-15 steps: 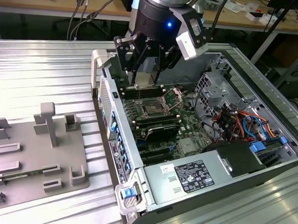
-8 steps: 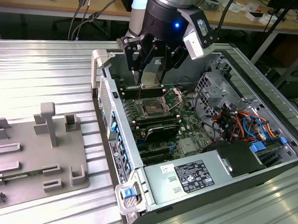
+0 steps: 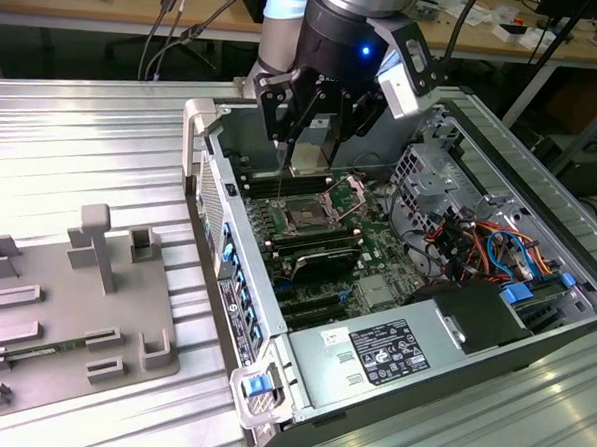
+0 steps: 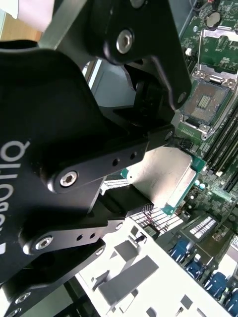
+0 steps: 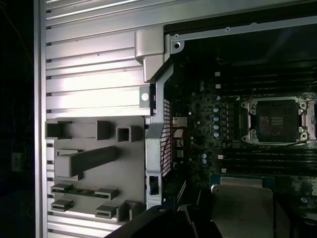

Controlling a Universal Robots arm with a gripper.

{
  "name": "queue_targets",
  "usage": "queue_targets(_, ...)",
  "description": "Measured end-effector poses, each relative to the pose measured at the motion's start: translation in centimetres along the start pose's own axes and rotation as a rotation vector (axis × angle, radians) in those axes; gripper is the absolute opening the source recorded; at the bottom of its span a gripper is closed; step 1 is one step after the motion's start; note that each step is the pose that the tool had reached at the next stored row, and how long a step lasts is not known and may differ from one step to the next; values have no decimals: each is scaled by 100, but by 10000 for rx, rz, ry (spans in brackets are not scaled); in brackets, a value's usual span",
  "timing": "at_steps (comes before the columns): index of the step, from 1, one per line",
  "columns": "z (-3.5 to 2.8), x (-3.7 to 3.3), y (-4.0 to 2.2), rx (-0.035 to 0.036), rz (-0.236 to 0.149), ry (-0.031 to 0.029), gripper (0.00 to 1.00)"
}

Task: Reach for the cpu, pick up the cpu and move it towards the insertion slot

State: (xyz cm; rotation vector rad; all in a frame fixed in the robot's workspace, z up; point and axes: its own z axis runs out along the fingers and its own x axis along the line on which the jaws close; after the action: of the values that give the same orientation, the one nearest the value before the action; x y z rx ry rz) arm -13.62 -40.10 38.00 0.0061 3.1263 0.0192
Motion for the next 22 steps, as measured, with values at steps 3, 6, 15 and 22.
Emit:
queue_targets(3, 1, -39, 4, 0, -1, 0, 55)
queue_targets(6, 1, -76, 17, 0, -1, 0, 55)
queue_targets(15, 3, -177, 41, 1, -7, 0, 55)
queue_targets(22, 4, -243, 54, 0, -9, 0, 55)
